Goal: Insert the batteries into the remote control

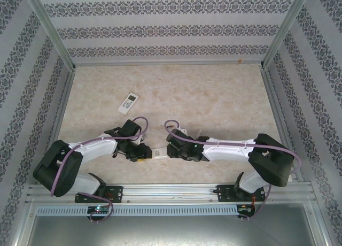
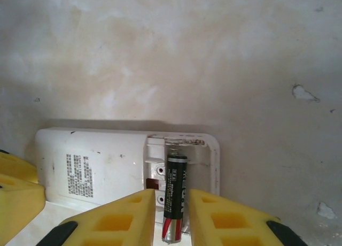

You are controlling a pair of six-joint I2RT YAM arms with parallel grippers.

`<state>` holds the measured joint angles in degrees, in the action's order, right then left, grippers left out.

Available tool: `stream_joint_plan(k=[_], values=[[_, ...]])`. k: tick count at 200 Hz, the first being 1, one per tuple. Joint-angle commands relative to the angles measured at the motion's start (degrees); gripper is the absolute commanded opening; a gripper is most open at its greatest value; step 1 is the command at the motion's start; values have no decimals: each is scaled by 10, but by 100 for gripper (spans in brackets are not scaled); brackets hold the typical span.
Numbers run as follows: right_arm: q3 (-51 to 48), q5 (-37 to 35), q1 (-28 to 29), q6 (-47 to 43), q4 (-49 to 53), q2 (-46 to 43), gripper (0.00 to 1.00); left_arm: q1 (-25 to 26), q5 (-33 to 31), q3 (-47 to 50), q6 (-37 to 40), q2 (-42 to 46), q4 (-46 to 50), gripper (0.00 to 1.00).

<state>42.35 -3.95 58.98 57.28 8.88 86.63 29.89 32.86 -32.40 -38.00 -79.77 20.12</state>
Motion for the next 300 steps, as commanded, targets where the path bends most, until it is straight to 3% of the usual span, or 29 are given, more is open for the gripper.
stream_joint_plan(k=[1, 29, 100, 157, 183, 216, 243, 252, 267, 300], values=[[6, 8, -4, 8, 2, 6, 22, 2, -45, 0, -5, -27, -87, 37], [11, 9, -8, -5, -1, 22, 16, 2, -49, -2, -11, -22, -84, 37], [15, 26, -11, -3, 1, 67, 14, 2, -63, -8, -5, -22, -70, 37], [36, 41, -9, -64, 30, 153, 12, 1, -78, -12, 8, -23, -64, 37], [50, 65, -19, -62, 44, 116, 13, -1, -88, -22, 16, -26, -53, 37], [109, -9, -33, -103, 119, -21, 28, -10, -115, -35, 31, -19, -30, 39], [127, -85, -67, -216, 110, -63, 48, -12, -103, -37, 32, -18, -35, 42], [136, -79, -90, -246, 102, -59, 57, -12, -101, -38, 32, -17, -36, 42], [157, -19, -125, -314, 87, -38, 59, -12, -98, -41, 31, -15, -32, 43], [249, 32, -160, -451, 157, 45, 63, -12, -90, -35, 25, 8, -33, 46]])
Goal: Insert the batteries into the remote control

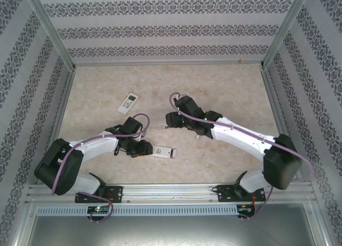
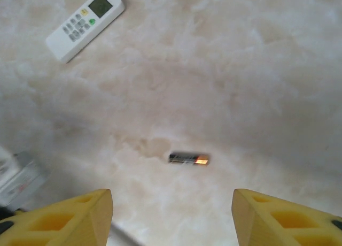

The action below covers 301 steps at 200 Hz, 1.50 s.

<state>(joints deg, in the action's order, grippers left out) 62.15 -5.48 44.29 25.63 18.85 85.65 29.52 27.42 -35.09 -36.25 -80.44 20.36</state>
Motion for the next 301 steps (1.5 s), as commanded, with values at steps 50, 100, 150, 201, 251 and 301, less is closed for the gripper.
stream_joint_plan(k=[50, 100, 150, 201, 251, 301], values=[[164, 99, -18, -296, 164, 209, 57, -9, -34, -4, 3, 49, -21, 50], [227, 115, -19, -347, 207, 307, 53, -9, -46, -2, 2, 76, -11, 56], [261, 106, -20, -358, 216, 355, 49, -10, -45, -2, 1, 72, -13, 60], [270, 105, -21, -360, 223, 374, 42, -10, -47, 4, 2, 71, -15, 61], [241, 112, -17, -293, 172, 279, 59, -10, -44, 3, 3, 68, -17, 61], [72, 2, -13, 335, 63, 113, 63, -14, -51, 2, 5, 82, -12, 61]])
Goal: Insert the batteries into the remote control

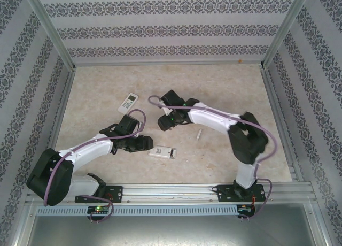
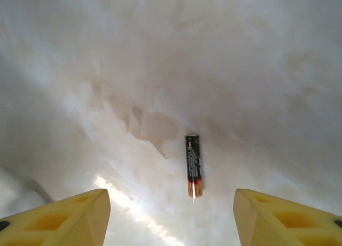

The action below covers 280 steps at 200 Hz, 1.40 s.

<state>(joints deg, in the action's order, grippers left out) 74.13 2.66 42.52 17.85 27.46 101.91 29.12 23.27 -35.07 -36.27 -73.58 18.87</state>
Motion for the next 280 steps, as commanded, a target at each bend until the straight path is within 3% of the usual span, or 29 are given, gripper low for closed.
stream_joint_plan(k=[1, 32, 56, 81, 103, 159, 185, 214, 280], values=[[-48, -81, 5, 427, -17, -51, 63, -11, -10, 2, 5, 14, 4, 61], [-88, -51, 29, 712, -30, -52, 65, -16, -13, 0, 15, 25, 11, 61], [-49, 5, 27, 828, 2, -5, 65, -21, -19, 2, 18, 38, 15, 62], [-43, -4, 29, 905, -32, 23, 64, -25, -15, 10, 18, 48, 8, 62], [-33, -43, 28, 931, -39, 40, 64, -27, -7, 10, 22, 46, 6, 62], [-4, -66, 11, 967, -54, 85, 67, -36, 15, 9, 35, 23, -7, 62], [5, -81, 2, 969, -48, 98, 60, -39, 22, 13, 37, 20, -12, 62], [15, -55, -4, 971, -47, 116, 53, -43, 25, 19, 37, 16, -19, 62], [23, -13, -2, 996, -23, 115, 59, -46, 31, 22, 34, 5, -29, 62]])
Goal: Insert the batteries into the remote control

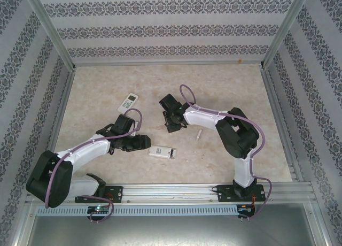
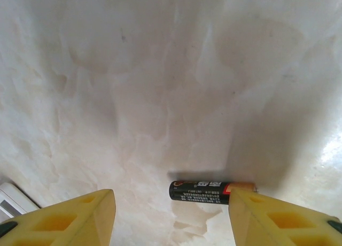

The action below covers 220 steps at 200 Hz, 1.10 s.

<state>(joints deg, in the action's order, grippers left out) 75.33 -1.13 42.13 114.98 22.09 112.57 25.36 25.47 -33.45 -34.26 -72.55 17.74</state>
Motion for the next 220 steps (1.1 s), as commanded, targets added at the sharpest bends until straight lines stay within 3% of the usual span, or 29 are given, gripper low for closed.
stream_joint_plan(k=[1, 137, 220], values=[[11, 25, 2, 25, 30, 8, 60, -9, 9, 6, 14, -5, -17, 62], [6, 18, 23, 93, 36, 2, 63, -12, 14, 15, 11, -4, -27, 62], [-21, 15, 25, 110, 22, 23, 45, -14, 17, 16, 10, 0, -26, 62]])
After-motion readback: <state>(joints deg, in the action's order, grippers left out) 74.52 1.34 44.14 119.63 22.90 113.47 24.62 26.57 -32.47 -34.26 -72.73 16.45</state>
